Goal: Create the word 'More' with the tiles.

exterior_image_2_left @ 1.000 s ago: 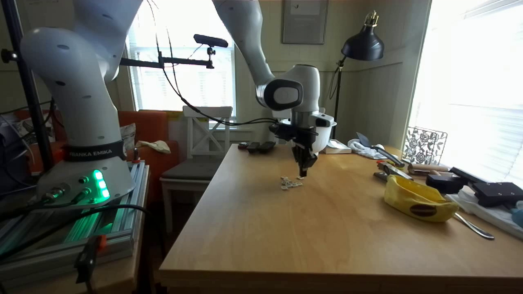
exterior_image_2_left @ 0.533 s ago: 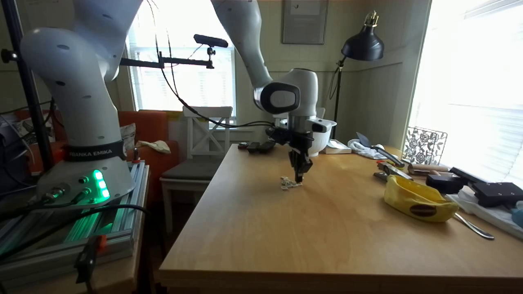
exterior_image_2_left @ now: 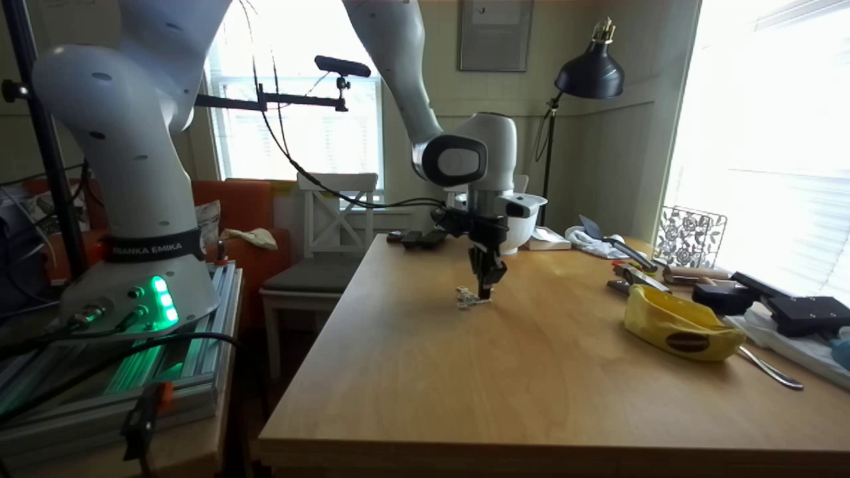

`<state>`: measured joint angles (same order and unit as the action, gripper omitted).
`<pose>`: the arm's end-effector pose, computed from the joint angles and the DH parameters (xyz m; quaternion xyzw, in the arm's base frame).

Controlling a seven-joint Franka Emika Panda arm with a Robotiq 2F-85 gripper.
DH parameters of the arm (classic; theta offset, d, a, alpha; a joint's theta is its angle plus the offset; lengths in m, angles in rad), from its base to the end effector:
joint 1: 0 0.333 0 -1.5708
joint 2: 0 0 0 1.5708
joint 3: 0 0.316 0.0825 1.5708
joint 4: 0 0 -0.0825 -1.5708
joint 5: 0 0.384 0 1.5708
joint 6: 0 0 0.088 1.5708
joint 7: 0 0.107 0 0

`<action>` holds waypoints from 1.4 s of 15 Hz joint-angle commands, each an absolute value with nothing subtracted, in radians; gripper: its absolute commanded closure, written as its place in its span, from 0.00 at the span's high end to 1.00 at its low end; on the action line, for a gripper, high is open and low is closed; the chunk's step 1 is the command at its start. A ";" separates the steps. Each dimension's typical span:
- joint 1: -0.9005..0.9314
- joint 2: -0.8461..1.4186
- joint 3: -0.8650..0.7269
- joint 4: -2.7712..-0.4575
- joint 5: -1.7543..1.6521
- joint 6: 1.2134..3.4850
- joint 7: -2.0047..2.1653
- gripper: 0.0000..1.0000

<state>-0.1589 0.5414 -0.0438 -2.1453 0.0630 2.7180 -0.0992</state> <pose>0.5555 -0.1171 0.1487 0.9969 -0.0769 0.0163 0.0003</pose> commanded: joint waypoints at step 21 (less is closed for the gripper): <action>-0.180 0.597 0.001 -2.089 0.059 2.723 -0.190 0.00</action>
